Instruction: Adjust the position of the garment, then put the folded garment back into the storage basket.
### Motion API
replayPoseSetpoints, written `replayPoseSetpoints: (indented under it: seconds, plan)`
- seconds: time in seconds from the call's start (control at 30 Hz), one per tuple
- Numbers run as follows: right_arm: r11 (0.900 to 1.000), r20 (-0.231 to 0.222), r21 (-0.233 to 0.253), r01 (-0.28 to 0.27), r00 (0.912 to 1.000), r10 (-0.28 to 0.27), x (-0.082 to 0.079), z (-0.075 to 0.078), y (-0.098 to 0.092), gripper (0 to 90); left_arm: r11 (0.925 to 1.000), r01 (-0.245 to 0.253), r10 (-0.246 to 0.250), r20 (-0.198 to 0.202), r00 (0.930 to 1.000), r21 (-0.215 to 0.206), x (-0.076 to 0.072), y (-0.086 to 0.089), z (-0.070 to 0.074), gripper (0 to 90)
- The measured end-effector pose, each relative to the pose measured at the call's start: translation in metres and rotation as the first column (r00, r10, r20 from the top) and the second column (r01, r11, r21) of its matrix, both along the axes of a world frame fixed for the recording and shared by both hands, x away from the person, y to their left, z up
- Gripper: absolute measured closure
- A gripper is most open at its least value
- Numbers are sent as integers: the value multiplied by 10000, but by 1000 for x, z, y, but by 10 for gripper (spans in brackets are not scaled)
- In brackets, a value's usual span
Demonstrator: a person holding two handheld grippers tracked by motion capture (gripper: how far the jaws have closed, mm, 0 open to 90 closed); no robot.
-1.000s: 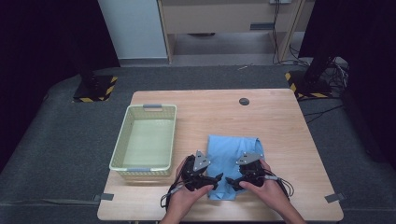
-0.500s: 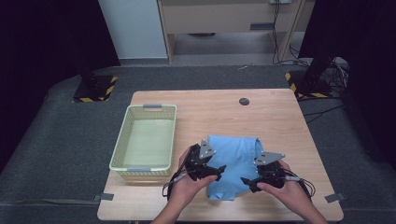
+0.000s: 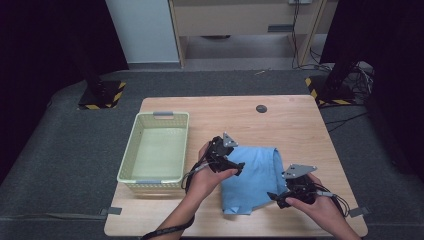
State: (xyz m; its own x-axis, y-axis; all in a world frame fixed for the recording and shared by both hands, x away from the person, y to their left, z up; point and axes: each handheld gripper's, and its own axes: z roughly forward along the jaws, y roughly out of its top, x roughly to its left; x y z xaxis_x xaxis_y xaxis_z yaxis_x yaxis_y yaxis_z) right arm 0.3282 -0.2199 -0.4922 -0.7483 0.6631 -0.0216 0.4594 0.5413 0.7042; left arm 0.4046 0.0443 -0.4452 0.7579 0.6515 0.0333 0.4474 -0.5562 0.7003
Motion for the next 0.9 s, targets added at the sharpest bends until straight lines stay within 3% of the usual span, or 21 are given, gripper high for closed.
replayPoseSetpoints:
  seconds: [0.07,0.2,0.47,0.9]
  plan:
    - [10000,7,10,55,10000,-55,0,0,-3,93,10000,-45,45,38,10000,46,6,-1,-1,102]
    - [9999,-9,46,144,9999,-144,0,1,-9,93,9995,-198,202,155,9997,-252,14,-3,2,105]
    - [9994,-44,98,332,9994,-331,2,-1,-16,96,9978,-489,505,363,9981,-438,21,-6,4,114]
    - [9973,-211,-22,736,9971,-736,3,-13,-30,97,9910,-1194,1204,146,9926,-600,36,-3,-33,143]
